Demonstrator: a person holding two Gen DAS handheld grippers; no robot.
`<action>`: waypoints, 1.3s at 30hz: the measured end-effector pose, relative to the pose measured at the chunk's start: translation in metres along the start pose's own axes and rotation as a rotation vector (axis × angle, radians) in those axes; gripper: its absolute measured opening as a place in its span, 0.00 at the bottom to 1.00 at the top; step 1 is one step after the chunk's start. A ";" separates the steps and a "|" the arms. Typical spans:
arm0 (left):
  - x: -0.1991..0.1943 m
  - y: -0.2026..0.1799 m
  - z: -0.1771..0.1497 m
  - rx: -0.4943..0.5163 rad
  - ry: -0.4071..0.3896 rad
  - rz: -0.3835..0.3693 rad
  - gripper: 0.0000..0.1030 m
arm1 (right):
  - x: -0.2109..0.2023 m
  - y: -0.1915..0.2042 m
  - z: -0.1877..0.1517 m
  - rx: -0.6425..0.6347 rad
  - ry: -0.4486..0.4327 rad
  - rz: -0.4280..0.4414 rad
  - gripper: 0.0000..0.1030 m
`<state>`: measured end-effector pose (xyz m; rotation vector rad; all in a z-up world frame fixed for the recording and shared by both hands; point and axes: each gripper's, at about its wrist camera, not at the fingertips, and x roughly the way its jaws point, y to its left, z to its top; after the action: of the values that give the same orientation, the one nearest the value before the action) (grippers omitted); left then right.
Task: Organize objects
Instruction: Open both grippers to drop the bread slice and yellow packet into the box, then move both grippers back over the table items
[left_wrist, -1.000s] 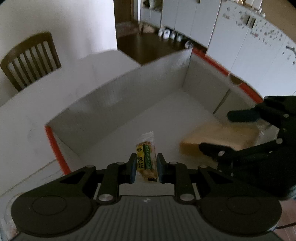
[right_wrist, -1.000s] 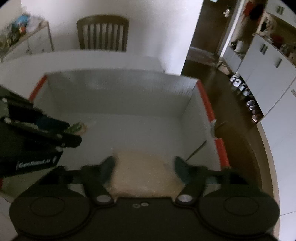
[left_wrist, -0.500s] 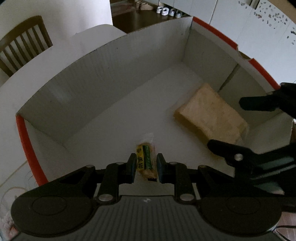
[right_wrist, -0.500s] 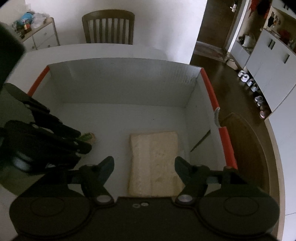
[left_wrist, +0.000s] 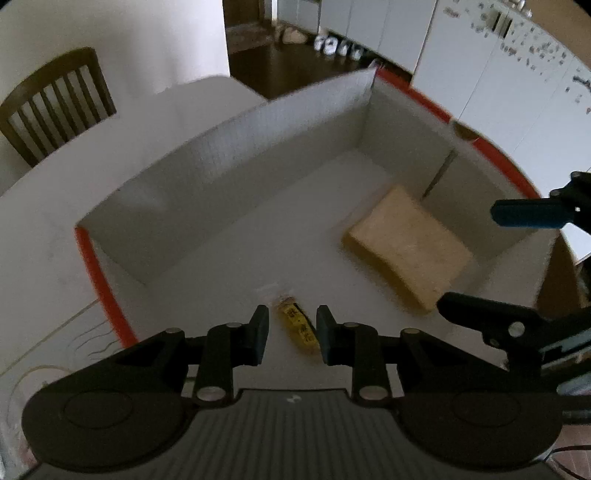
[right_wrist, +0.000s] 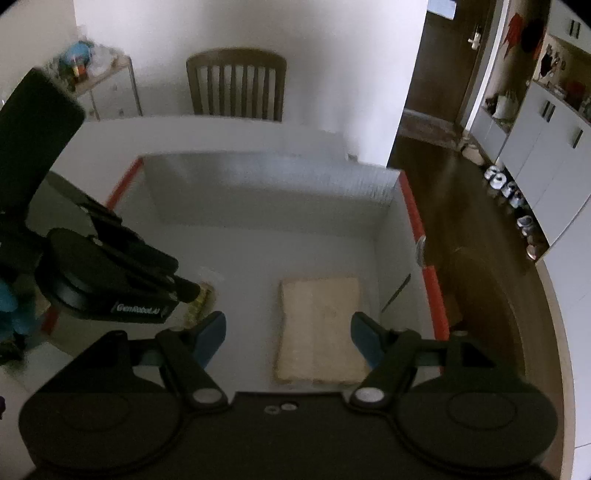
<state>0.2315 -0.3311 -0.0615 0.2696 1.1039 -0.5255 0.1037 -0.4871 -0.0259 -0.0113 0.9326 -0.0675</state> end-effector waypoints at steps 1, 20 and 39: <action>-0.007 0.000 -0.003 -0.004 -0.012 -0.006 0.25 | -0.005 0.000 0.000 0.004 -0.010 0.005 0.72; -0.106 0.025 -0.066 -0.069 -0.216 -0.048 0.25 | -0.077 0.051 -0.010 0.031 -0.133 0.043 0.77; -0.170 0.097 -0.166 -0.071 -0.313 -0.054 0.61 | -0.096 0.158 -0.015 0.071 -0.165 0.065 0.89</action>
<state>0.0953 -0.1271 0.0143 0.0912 0.8246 -0.5541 0.0429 -0.3235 0.0357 0.0778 0.7651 -0.0391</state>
